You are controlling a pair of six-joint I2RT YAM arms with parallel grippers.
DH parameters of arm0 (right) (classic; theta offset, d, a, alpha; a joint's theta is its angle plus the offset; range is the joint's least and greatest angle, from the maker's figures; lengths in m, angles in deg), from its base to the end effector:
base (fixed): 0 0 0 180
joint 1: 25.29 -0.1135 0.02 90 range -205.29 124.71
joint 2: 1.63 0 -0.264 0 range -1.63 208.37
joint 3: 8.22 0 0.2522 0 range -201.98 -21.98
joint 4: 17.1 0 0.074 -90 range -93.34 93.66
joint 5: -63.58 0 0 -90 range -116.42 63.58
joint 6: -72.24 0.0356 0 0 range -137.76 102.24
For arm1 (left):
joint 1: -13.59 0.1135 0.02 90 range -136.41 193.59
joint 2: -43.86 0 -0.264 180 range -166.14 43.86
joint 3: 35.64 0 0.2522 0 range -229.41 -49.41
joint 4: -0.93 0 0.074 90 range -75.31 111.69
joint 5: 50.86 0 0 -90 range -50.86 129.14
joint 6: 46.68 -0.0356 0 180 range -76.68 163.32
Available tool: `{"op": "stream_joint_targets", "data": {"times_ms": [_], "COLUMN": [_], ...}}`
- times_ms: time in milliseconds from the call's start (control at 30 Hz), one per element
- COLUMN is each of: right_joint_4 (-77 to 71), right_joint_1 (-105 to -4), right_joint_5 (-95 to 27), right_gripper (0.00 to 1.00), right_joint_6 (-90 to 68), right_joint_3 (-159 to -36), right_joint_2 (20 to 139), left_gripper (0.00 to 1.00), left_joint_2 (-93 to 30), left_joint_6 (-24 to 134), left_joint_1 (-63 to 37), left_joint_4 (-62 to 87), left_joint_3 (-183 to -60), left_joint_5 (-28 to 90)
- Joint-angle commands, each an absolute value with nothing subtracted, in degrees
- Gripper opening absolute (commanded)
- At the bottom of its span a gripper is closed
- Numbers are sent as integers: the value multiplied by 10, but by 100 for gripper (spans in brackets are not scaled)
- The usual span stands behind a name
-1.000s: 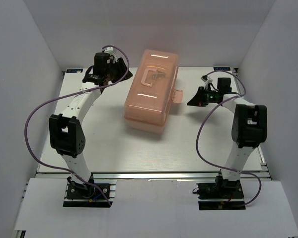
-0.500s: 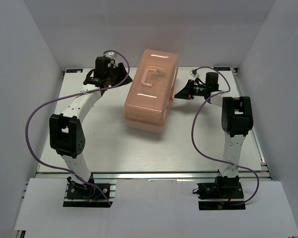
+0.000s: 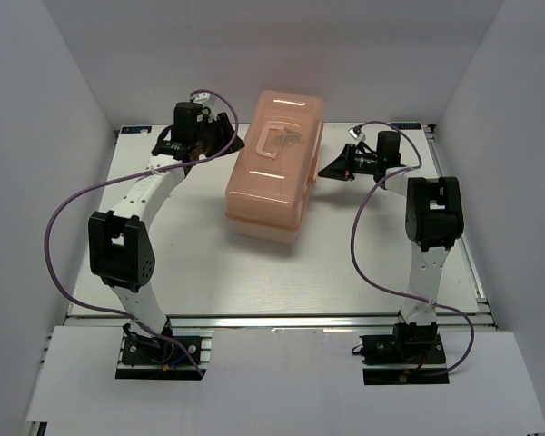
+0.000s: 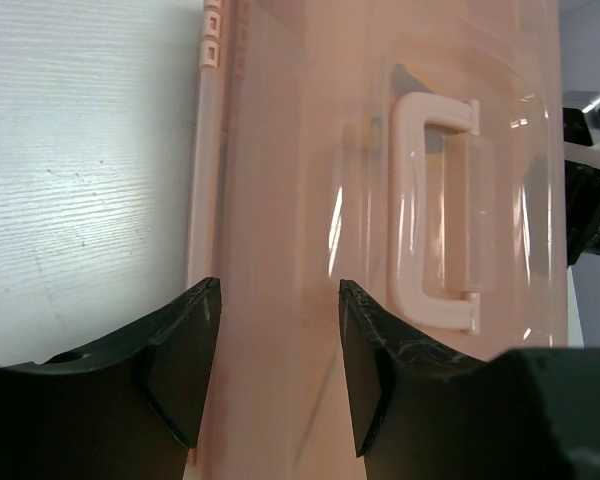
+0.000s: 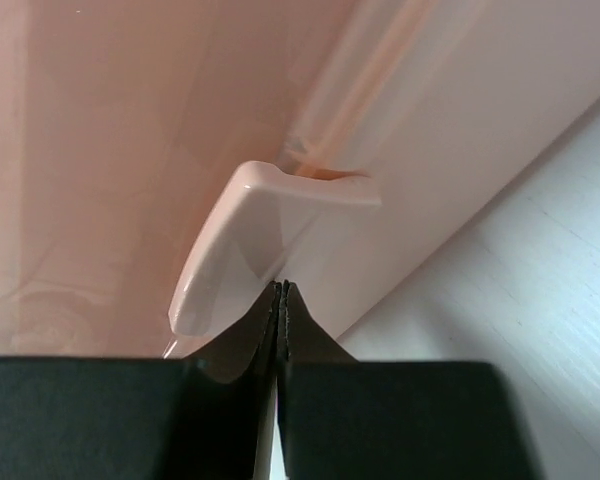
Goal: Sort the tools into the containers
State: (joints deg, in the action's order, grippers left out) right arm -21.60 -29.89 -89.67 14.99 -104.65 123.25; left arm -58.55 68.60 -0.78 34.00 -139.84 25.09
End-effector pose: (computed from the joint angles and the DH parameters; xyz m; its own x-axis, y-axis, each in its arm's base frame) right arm 0.4709 0.0698 0.1734 -0.7999 0.1799 -0.5725 -0.4956 0.3399 0.7993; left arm 0.4062 -0.1130 0.3229 -0.6435 -0.2628 -0.7190 0.1846 0.8582 -0.4789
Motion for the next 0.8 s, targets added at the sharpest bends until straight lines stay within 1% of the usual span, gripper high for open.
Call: {"op": "stream_joint_targets", "data": {"times_ms": [0,33,67,133,200,333,500,633,733,767], "right_joint_4": [-187,-195,-204,-234,-232,-183,-170,-196,-261,-303], "right_joint_1": [-306,-306,-306,-306,-306,-307,-314,-319,-319,-318], "right_joint_5": [-881,-885,-887,-894,-889,-871,-874,-892,-910,-915], "right_gripper": [1,10,16,24,27,26,24,22,22,22], "right_joint_6": [142,152,162,188,188,157,153,185,226,260], "right_joint_3": [-1062,-1057,-1046,-1037,-1037,-1066,-1085,-1082,-1071,-1068], "right_joint_2": [1220,1223,1226,1231,1234,1252,1274,1287,1290,1289], "left_gripper": [61,61,61,61,61,61,61,61,61,61], "left_joint_2": [-541,-541,-541,-541,-544,-552,-568,-590,-601,-603], "left_joint_6": [681,680,681,681,681,682,682,682,680,680], "left_joint_1": [-13,-13,-13,-14,-14,-17,-20,-26,-31,-33], "left_joint_4": [342,342,342,341,340,343,348,353,358,359], "left_joint_3": [-1405,-1405,-1403,-1402,-1403,-1409,-1433,-1454,-1469,-1471], "left_joint_5": [237,236,233,230,224,220,216,206,204,204]}}
